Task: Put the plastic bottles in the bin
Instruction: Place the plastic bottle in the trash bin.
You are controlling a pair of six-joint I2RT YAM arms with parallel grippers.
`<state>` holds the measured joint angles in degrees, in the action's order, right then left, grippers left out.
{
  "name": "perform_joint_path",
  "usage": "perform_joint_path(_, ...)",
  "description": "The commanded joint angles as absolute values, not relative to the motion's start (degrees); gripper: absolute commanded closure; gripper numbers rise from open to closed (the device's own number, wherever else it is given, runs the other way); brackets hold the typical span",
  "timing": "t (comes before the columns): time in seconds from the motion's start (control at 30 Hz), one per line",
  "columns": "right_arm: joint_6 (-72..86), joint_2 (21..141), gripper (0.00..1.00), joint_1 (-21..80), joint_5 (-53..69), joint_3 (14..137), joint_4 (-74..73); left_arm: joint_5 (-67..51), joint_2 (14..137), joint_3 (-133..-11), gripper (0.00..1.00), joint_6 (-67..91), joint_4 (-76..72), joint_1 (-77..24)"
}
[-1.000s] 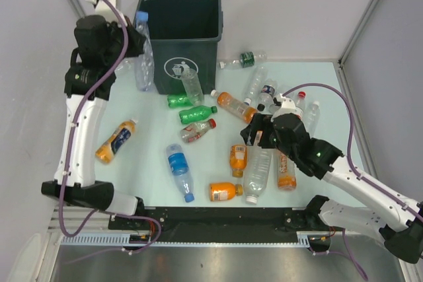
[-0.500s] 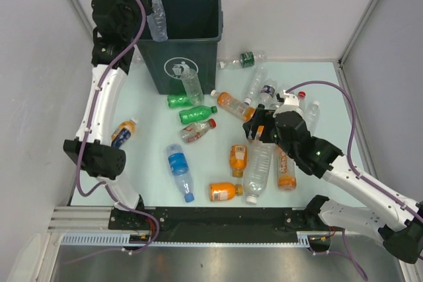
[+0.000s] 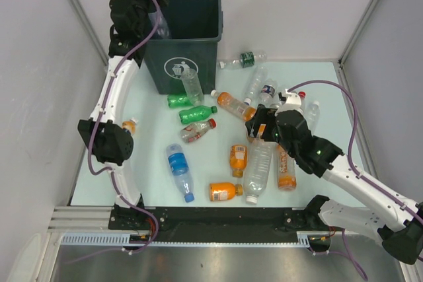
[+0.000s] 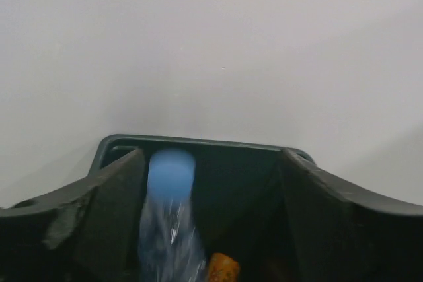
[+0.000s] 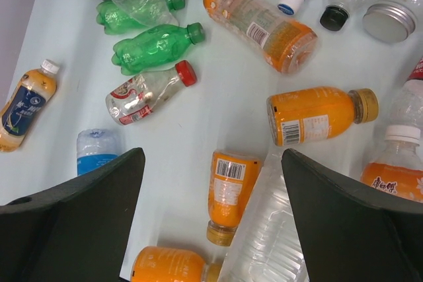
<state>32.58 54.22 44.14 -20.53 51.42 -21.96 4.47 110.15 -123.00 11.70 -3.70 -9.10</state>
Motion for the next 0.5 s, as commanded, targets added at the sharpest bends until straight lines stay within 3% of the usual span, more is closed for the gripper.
perform_joint_path(0.0, 32.96, 54.58, 0.1, 43.59, -21.36, 51.77, -21.0, 4.31, 108.64, -126.56, 0.05, 10.98, -4.57, -9.23)
perform_joint_path(0.17, 34.1, 54.67, 0.0, 43.24, -21.71, 51.77, -22.67, 2.29, 106.0, -126.39, 0.0, 12.3, -1.51, -9.23)
perform_joint_path(0.47, 35.94, 54.67, 0.02, 42.98, -22.06, 51.68, -27.94, -5.79, 93.98, -117.96, 0.0, 15.64, 9.66, -9.23)
